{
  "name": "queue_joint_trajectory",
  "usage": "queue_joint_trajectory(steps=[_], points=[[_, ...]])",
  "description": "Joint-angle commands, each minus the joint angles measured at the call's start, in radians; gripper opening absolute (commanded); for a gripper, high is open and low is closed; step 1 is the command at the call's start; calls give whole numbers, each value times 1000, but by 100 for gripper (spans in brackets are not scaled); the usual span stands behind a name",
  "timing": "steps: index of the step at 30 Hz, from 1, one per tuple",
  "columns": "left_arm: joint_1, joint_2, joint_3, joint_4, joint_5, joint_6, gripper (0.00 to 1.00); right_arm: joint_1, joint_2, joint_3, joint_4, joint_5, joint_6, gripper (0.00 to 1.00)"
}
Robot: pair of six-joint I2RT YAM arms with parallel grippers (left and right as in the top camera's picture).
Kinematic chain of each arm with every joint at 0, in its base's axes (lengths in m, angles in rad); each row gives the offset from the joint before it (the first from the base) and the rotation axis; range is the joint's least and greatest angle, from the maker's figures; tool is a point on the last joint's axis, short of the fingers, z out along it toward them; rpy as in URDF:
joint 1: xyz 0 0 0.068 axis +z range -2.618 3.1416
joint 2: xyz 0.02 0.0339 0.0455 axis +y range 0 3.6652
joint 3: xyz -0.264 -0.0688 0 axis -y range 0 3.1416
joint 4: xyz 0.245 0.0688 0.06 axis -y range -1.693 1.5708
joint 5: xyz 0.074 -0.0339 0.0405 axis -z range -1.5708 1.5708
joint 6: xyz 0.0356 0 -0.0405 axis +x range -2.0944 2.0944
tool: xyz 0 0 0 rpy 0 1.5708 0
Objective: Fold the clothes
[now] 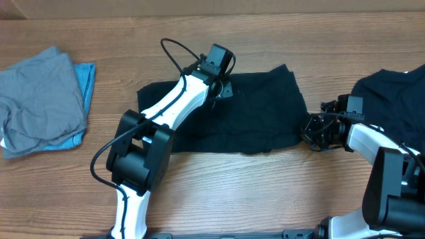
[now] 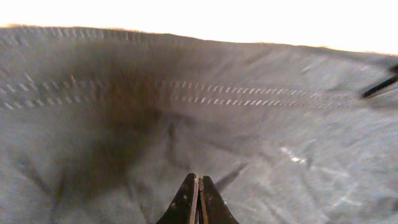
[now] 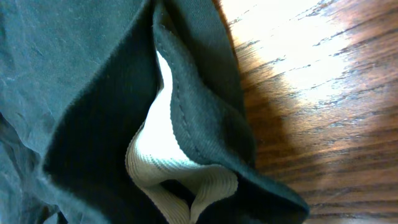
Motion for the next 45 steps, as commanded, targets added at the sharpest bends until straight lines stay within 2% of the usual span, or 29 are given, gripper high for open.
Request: queue_joint_trajectory(steps=[1,17,31,42,45], points=[[11,-29,21,-2,-53,30,4,-6,-2,10,7,18,2,5],[11,109,21,6,-67,30,4,-6,-2,11,6,18,2,5],[39,5,127,-29,-73,71,4,-6,-2,10,6,18,2,5],[40,79,113,-26,-104,67,4,-6,-2,11,6,18,2,6],[40,117,113,-19,-113,67,4,-6,-2,10,6,18,2,9]])
